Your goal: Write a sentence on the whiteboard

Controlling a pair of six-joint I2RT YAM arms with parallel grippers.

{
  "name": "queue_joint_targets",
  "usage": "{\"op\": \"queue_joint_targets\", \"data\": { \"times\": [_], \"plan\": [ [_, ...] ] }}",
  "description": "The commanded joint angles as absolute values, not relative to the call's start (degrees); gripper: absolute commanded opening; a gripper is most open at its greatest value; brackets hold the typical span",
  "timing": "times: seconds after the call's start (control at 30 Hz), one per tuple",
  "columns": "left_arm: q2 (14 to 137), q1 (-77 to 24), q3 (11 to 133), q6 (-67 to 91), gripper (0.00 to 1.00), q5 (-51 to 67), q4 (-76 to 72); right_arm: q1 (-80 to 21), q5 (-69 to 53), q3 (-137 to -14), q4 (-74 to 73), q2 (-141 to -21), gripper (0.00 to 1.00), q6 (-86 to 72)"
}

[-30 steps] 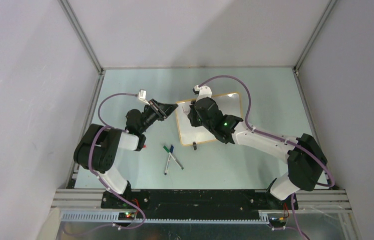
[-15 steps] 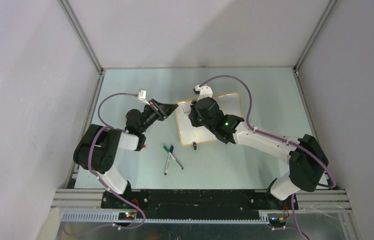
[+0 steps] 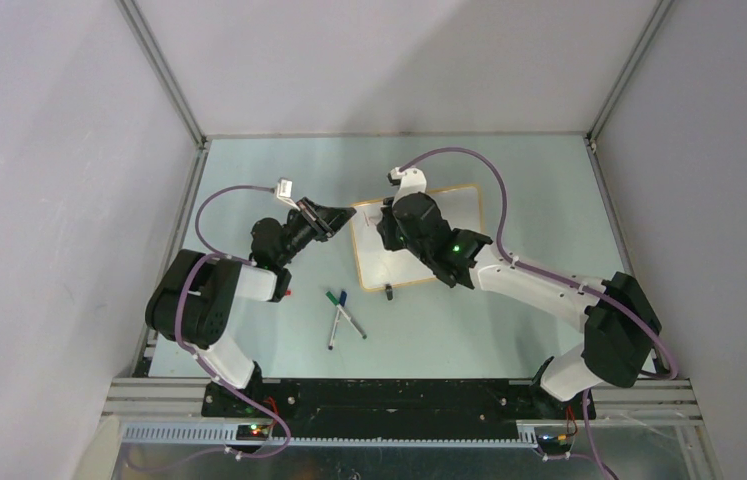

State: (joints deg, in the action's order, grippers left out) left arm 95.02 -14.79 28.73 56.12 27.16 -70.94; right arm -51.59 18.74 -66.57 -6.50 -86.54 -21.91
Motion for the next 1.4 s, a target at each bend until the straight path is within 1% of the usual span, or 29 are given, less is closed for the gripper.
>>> {"op": "queue_joint_targets", "data": {
  "times": [0.0, 0.6, 1.37],
  "plan": [
    [92.92, -15.09, 29.60, 54.40, 0.24, 26.93, -72.47, -51.79, 20.46, -68.74, -2.83, -84.65, 0.00, -20.61],
    [92.87, -15.09, 29.62, 54.10, 0.24, 26.81, -72.03, -49.94, 20.89, -68.73, -1.58, -85.56, 0.00, -21.14],
    [92.65, -15.07, 29.53, 53.84, 0.24, 26.77, -71.97, -48.56, 18.04, -68.75, -0.85, -87.62, 0.00, -21.96]
  ]
}}
